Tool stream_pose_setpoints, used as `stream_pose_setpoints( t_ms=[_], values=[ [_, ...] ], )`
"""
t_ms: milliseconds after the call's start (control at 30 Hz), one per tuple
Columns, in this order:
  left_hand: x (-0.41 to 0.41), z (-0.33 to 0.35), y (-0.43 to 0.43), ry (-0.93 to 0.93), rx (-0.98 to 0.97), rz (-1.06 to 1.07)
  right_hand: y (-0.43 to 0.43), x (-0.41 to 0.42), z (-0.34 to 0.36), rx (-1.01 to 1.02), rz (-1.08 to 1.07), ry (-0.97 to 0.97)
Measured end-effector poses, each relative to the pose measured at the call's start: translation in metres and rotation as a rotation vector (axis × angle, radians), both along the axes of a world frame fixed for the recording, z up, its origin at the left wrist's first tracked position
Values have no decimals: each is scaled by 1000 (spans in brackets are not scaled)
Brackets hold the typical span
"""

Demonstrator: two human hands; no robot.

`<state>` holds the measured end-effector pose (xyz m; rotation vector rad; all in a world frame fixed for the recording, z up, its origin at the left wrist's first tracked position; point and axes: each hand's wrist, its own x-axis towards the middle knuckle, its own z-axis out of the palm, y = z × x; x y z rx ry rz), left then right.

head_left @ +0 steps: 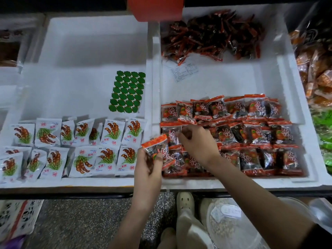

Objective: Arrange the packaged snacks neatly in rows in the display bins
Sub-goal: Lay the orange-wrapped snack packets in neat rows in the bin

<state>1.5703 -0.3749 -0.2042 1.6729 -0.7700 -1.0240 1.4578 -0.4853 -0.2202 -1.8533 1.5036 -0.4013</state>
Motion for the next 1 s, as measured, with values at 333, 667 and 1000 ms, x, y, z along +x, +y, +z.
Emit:
stream_pose_setpoints(
  t_ms=[333, 667, 1000],
  values=[
    [2, 2, -9, -14, 8, -31, -12, 4, 3, -45, -63, -65],
    [-15, 2, -10, -69, 78, -381, 40, -42, 18, 305, 68, -414],
    [-23, -10, -9, -634, 8, -524, 28, -72, 1, 321, -166, -396]
  ],
)
